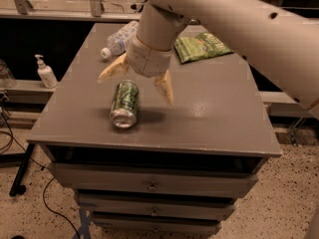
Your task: Place green can upright
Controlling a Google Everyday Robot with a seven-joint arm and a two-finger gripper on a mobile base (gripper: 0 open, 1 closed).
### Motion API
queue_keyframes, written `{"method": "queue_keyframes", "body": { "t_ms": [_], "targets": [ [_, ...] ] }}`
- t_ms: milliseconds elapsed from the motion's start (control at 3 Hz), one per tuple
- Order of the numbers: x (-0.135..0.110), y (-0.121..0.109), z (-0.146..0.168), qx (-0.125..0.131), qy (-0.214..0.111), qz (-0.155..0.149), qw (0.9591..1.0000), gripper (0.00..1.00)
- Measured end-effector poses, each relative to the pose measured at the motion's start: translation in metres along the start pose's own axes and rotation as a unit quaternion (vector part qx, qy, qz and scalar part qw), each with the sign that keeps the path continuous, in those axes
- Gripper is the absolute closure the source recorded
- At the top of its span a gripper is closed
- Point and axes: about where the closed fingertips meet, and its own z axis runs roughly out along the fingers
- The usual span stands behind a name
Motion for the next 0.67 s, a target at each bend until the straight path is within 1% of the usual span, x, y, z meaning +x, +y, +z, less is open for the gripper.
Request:
{"method": "queue_keyframes", "body": {
  "t_ms": [333,667],
  "targets": [
    [-0.007,-0.003,0.023,-0.039,0.004,-0.051,0.9979,0.00],
    [-0.007,-0.011,0.038,-0.069,0.019,-0.083,0.9940,0.00]
  ]
}}
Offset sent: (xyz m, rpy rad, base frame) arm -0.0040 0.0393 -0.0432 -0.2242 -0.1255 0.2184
